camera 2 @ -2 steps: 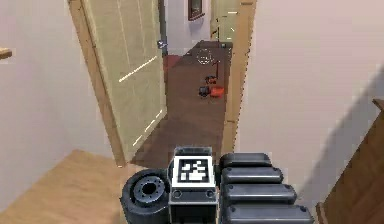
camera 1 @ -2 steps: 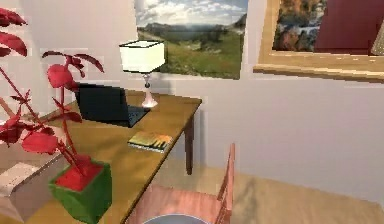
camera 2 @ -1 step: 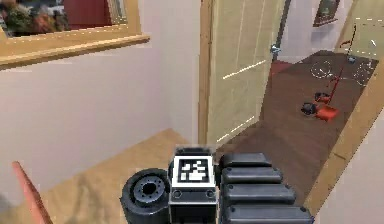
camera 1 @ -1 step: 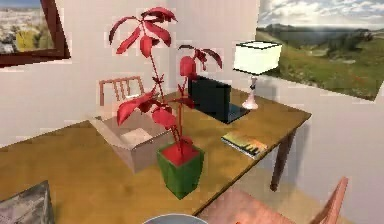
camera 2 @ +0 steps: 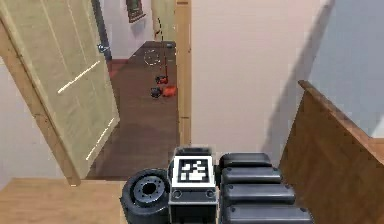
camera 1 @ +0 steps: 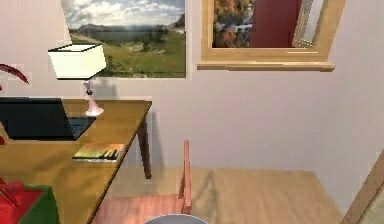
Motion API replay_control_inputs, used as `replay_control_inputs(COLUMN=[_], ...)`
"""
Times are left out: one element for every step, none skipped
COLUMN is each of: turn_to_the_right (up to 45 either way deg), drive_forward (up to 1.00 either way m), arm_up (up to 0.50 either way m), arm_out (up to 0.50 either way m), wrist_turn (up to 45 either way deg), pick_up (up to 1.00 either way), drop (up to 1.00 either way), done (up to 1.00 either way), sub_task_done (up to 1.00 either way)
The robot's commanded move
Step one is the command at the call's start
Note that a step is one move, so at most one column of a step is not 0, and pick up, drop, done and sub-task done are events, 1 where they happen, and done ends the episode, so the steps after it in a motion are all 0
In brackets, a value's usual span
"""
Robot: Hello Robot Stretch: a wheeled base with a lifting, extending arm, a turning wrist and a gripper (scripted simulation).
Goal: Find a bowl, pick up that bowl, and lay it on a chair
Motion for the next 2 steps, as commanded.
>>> replay_control_inputs(turn_to_the_right=[30.0, -45.0], drive_forward=[0.0, 0.0], arm_up=[0.0, 0.0], arm_out=[0.0, 0.0], wrist_turn=[0.0, 0.0], pick_up=[0.0, 0.0], drop=[0.0, 0.0], done=[0.0, 0.0], sub_task_done=[0.0, 0.0])
